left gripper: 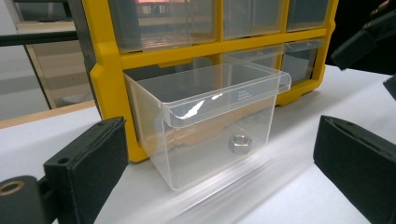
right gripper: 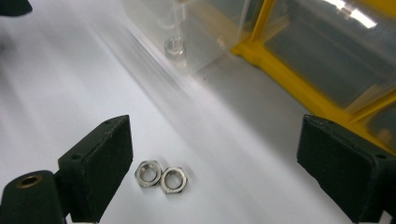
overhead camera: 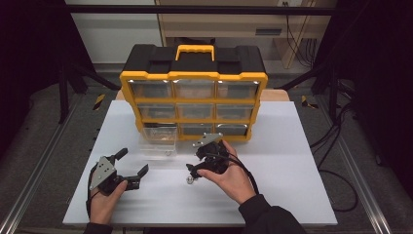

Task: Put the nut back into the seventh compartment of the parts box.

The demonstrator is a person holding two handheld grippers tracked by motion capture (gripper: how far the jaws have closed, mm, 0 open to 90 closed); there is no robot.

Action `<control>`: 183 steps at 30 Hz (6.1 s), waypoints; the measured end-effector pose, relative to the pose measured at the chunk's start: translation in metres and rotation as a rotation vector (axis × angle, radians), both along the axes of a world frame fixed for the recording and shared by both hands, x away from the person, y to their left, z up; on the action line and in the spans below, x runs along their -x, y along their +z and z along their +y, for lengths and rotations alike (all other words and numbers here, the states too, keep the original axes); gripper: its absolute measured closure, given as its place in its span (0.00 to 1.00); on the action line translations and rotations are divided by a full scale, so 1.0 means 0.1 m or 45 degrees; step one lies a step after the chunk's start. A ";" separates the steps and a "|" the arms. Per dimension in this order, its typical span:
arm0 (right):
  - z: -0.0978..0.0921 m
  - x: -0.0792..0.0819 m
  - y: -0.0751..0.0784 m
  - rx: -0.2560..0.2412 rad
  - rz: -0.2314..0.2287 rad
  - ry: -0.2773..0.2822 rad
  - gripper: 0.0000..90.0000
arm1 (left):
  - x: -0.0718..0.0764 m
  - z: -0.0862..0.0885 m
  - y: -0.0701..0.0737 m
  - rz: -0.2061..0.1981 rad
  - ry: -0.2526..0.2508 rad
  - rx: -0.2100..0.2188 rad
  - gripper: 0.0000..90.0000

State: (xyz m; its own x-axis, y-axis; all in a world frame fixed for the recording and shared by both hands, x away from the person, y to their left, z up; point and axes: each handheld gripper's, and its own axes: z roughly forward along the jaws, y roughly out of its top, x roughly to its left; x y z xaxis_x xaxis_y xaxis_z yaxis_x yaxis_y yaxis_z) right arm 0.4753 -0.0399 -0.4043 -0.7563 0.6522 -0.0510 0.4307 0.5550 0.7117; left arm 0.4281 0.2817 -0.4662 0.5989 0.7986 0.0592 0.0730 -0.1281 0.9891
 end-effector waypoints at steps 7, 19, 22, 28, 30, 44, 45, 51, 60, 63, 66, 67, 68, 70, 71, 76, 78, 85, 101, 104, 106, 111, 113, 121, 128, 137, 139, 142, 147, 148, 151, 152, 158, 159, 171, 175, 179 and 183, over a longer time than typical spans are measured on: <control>0.05 0.04 -0.13 0.064 0.078 0.026 0.13 | 0.00 0.00 0.00 -0.002 -0.001 0.007 0.03; 0.09 0.06 -0.26 0.098 0.138 0.025 0.18 | 0.01 0.01 0.00 -0.005 0.003 0.007 0.03; 0.09 0.06 -0.27 0.110 0.161 0.046 0.20 | 0.01 0.02 0.00 -0.007 0.004 0.011 0.03; 0.10 0.05 -0.26 0.098 0.187 0.060 0.30 | 0.01 0.01 0.00 -0.007 -0.001 0.008 0.03; 0.10 0.05 -0.27 0.104 0.192 0.059 0.36 | 0.00 0.01 0.00 -0.005 -0.001 0.007 0.03; 0.09 0.02 -0.30 0.157 0.224 0.054 0.62 | 0.00 0.01 0.00 -0.005 0.000 0.004 0.03; 0.10 0.02 -0.31 0.157 0.227 0.062 0.63 | 0.00 0.01 0.00 -0.004 0.000 0.004 0.03; 0.14 0.02 -0.36 0.178 0.259 0.078 0.67 | 0.00 0.01 0.00 -0.004 -0.002 0.005 0.03; 0.17 0.00 -0.40 0.203 0.312 0.093 0.69 | 0.00 0.01 0.00 -0.004 -0.003 0.005 0.03; 0.17 0.00 -0.41 0.217 0.316 0.103 0.70 | 0.00 0.01 0.00 -0.004 -0.003 0.004 0.03; 0.18 0.01 -0.43 0.219 0.321 0.112 0.71 | 0.00 0.01 0.00 -0.004 -0.004 0.004 0.03; 0.19 0.01 -0.43 0.219 0.323 0.112 0.72 | 0.00 0.01 0.00 -0.004 -0.004 0.004 0.03; 0.19 0.00 -0.43 0.221 0.326 0.112 0.72 | 0.00 0.01 0.00 -0.003 -0.004 0.004 0.03; 0.19 0.00 -0.43 0.225 0.331 0.108 0.73 | 0.00 0.01 0.00 -0.003 -0.004 0.003 0.03; 0.19 0.00 -0.44 0.227 0.333 0.107 0.73 | 0.00 0.01 0.00 -0.003 -0.005 0.003 0.03; 0.21 -0.01 -0.45 0.230 0.334 0.112 0.74 | 0.00 0.01 0.00 -0.003 -0.004 0.004 0.03; 0.21 -0.01 -0.45 0.224 0.342 0.117 0.74 | 0.00 0.01 0.00 -0.002 -0.003 0.005 0.03; 0.21 -0.06 -0.47 0.226 0.343 0.090 0.76 | 0.00 0.02 0.00 -0.003 0.000 0.007 0.03; 0.20 -0.13 -0.50 0.222 0.349 0.065 0.78 | 0.00 0.02 0.00 -0.003 0.000 0.006 0.03; 0.20 -0.13 -0.50 0.222 0.345 0.067 0.78 | 0.00 0.02 0.00 -0.003 0.001 0.007 0.03; 0.19 -0.13 -0.49 0.224 0.330 0.075 0.78 | 0.00 0.02 0.00 -0.003 0.001 0.006 0.03; 0.17 -0.12 -0.45 0.198 0.299 0.065 0.78 | 0.00 0.02 0.00 -0.003 0.002 0.007 0.03; 0.15 -0.12 -0.43 0.174 0.283 0.069 0.78 | 0.00 0.02 0.00 -0.002 0.002 0.006 0.03; 0.11 -0.13 -0.31 0.093 0.197 0.069 0.78 | 0.00 0.02 0.00 -0.002 0.003 0.006 0.03; 0.11 -0.10 -0.20 0.047 0.117 0.067 0.78 | 0.00 0.03 0.00 0.001 0.006 0.005 0.03; 0.12 -0.08 -0.09 0.000 0.066 0.071 0.78 | 0.00 0.02 0.00 0.000 0.005 0.006 0.03; 0.12 -0.08 -0.07 -0.007 0.053 0.076 0.78 | 0.00 0.02 0.00 0.000 0.005 0.005 0.03; 0.13 -0.08 -0.04 -0.023 0.039 0.080 0.78 | 0.00 0.03 0.00 -0.001 0.005 0.005 0.03; 0.13 -0.08 -0.01 -0.038 0.020 0.078 0.78 | 0.00 0.02 0.00 -0.001 0.006 0.004 0.03; 0.14 -0.09 0.00 -0.036 0.026 0.054 0.78 | 0.00 0.02 0.00 0.000 0.006 0.004 0.03; 0.15 -0.10 0.02 -0.060 0.011 0.050 0.78 | 0.00 0.03 0.00 -0.001 0.006 0.003 0.03; 0.15 -0.10 0.04 -0.067 0.016 0.050 0.78 | 0.00 0.03 0.00 -0.001 0.006 0.005 0.03; 0.18 -0.10 0.12 -0.097 -0.018 0.050 0.78 | 0.00 0.03 0.00 -0.001 0.007 0.005 0.03; 0.18 -0.10 0.13 -0.102 -0.026 0.055 0.78 | 0.00 0.03 0.00 -0.001 0.007 0.004 0.03; 0.20 -0.12 0.27 -0.180 -0.071 0.044 0.78 | 0.00 0.03 0.00 -0.004 0.005 0.004 0.03; 0.22 -0.12 0.31 -0.195 -0.078 0.047 0.78 | 0.00 0.03 0.00 -0.004 0.008 0.009 0.03; 0.24 -0.14 0.33 -0.205 -0.084 0.049 0.78 | 0.00 0.02 0.00 -0.007 0.005 0.009 0.03; 0.25 -0.15 0.36 -0.220 -0.088 0.055 0.78 | 0.00 0.02 0.00 -0.008 0.002 0.008 0.03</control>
State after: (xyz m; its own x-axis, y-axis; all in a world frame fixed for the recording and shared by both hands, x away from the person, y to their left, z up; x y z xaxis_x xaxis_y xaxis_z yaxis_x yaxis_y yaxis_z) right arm 0.4904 -0.0150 -0.3685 -0.7825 0.6227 0.0063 0.3560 0.4391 0.8249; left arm 0.4281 0.2833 -0.4660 0.5971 0.8000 0.0581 0.0670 -0.1220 0.9903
